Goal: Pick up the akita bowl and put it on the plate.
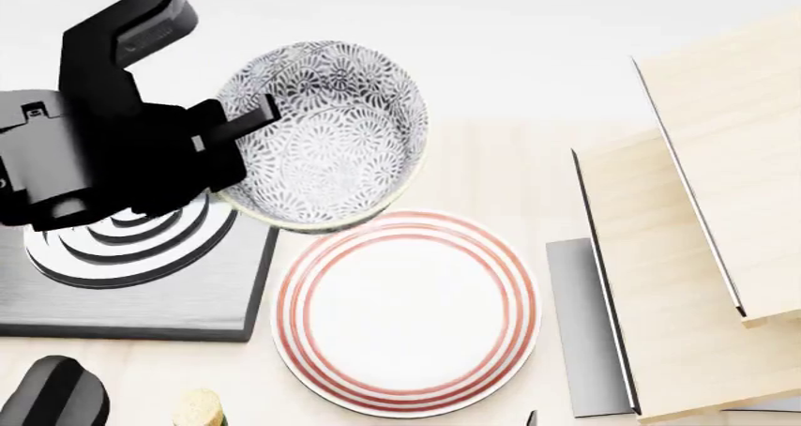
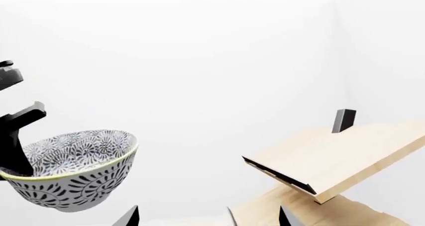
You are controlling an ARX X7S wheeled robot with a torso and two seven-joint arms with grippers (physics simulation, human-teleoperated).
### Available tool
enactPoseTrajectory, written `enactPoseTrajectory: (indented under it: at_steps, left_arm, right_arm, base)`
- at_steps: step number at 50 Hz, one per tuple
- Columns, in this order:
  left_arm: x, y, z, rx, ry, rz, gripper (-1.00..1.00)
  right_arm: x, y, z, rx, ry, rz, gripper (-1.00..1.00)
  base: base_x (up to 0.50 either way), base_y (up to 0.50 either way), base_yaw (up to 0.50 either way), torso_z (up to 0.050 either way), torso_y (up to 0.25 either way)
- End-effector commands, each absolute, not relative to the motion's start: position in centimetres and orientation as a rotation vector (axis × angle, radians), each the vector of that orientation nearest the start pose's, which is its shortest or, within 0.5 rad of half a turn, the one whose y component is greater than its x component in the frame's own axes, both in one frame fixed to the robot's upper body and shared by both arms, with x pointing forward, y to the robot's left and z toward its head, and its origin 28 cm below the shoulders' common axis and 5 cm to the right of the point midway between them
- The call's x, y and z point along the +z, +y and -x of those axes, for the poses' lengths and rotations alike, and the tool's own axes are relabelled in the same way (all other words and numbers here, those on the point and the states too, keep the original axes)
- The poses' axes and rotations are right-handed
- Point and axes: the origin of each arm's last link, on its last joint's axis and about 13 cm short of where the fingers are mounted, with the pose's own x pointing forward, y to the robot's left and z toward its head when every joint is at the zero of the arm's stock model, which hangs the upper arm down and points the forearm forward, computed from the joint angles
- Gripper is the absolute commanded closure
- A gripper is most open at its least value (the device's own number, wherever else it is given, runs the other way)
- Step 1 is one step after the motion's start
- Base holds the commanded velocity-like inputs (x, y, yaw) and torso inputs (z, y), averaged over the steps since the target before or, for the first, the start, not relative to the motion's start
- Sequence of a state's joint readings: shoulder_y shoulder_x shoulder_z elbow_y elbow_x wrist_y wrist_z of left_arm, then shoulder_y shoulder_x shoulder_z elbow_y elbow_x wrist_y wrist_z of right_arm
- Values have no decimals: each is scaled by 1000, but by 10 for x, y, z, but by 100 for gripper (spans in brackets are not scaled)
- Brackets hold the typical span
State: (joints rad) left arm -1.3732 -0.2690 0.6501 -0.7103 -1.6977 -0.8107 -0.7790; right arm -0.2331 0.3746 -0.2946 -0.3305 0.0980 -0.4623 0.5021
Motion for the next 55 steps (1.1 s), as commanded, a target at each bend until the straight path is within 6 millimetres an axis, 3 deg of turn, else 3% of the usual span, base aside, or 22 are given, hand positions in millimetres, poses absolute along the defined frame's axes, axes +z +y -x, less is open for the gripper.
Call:
enactPoseTrajectory:
  at_steps: [1,31,55]
  left_arm:
    - [259,162,-385,-141,682,481,100]
    - [217,151,-400,-245,761,565,100]
    - [207,144,-404,-276,724,586,100]
  right_arm:
    - [64,-103,-149,-72,-479,-33,-100]
    - [63,-102,-148,-63,-478,-29,-100]
    - [63,-102,-149,-66,-473,-31,-100]
  base:
    - [0,0,0,0,0]
    - [0,0,0,0,0]
    - [0,0,0,0,0]
